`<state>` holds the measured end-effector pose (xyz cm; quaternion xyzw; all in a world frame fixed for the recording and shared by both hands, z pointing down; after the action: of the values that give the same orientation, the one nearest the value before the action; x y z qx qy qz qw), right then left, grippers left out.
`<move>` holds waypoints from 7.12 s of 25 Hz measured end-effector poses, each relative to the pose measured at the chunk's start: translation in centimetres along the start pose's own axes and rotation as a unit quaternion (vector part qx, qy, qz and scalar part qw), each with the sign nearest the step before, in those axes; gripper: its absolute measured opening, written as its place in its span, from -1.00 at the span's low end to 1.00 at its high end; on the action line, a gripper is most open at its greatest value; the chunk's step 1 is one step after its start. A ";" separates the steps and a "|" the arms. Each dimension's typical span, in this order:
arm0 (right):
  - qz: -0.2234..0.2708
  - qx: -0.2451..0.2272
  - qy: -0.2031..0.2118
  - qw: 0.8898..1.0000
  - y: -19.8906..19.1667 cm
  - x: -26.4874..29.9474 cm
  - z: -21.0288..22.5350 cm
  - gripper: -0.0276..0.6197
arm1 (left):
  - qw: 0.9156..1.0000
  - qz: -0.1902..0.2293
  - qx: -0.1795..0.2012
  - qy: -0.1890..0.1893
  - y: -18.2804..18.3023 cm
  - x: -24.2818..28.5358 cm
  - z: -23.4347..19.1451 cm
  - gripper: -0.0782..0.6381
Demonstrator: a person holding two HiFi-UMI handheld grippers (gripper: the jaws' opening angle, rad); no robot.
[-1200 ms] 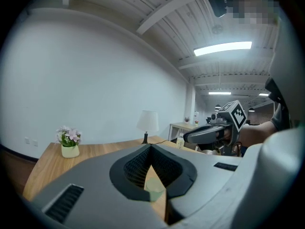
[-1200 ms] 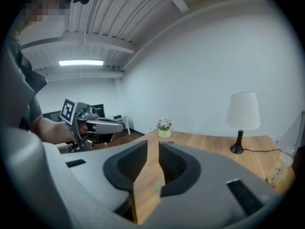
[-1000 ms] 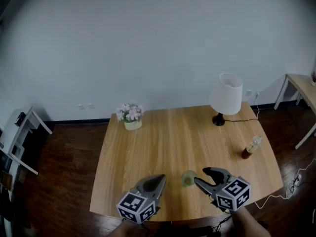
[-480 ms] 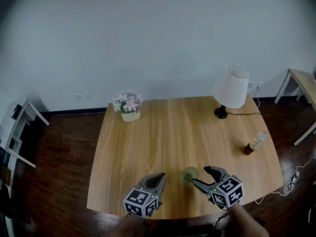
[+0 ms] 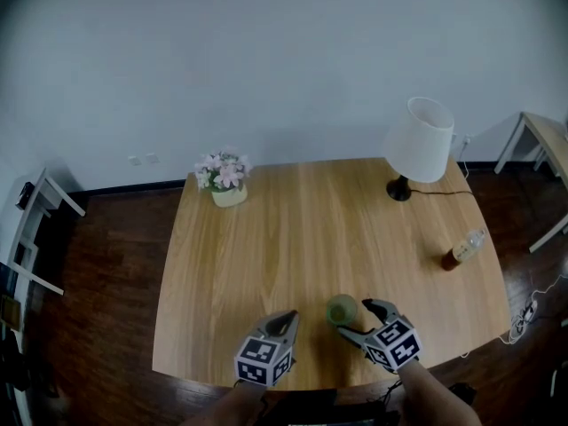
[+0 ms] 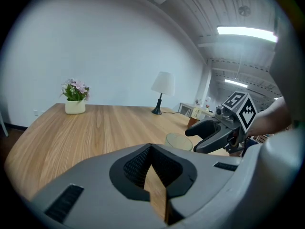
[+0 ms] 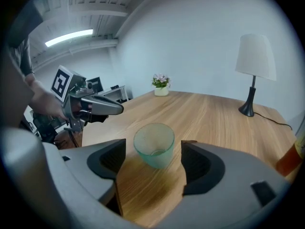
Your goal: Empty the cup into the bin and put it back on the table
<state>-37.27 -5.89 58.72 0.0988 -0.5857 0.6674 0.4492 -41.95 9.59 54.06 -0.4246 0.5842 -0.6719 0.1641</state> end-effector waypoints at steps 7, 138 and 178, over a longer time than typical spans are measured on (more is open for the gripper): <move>-0.003 0.004 0.007 1.000 -1.3 2.1 0.3 0.36 | 1.000 -0.023 0.009 -0.013 -1.8 0.9 0.8 -0.80; 0.288 0.199 -0.407 0.844 -29.3 -57.7 -0.8 0.28 | 0.837 0.168 0.152 -0.498 13.6 0.2 60.1 -0.80; 0.035 0.333 -0.568 0.752 -45.3 -71.2 6.2 0.28 | 0.758 0.198 0.184 -0.593 18.9 5.8 71.8 -0.80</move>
<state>33.80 -49.80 45.06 0.5823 -0.4770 0.6563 -0.0516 4.17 -45.94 35.70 -0.5749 0.3057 -0.3330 0.6820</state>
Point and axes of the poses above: the fingertips, and each gripper's own axes: x forward along the fingers, z to its right, y out of its top, the point moved 4 cm from there along -x, backward along the fingers, and after that the axes turned 11 degrees about x, right-handed, at the moved point
